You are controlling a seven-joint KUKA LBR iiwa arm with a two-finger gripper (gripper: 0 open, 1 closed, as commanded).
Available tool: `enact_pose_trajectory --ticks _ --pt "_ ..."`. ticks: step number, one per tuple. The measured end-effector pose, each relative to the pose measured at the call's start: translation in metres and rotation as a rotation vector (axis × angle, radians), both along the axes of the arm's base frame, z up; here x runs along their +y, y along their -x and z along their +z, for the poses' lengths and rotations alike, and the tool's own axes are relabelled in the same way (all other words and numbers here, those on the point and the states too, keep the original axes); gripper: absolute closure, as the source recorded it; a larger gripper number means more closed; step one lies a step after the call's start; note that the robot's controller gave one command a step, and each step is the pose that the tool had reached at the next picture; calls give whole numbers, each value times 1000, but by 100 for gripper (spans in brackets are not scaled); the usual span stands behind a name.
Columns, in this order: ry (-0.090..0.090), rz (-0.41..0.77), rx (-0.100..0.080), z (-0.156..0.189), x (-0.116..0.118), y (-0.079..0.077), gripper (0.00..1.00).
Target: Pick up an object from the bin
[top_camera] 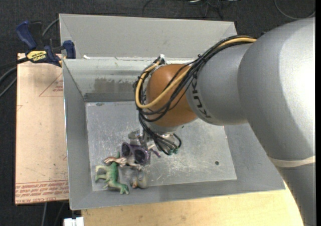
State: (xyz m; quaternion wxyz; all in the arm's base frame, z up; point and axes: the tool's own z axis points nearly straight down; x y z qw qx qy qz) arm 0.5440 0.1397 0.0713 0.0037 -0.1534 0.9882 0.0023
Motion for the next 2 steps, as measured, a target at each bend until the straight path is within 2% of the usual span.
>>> enact_pose_trajectory --ticks 1,2 --pt "0 0 0 0 0 0 100" --pt "-1 35 -8 0 16 10 100"
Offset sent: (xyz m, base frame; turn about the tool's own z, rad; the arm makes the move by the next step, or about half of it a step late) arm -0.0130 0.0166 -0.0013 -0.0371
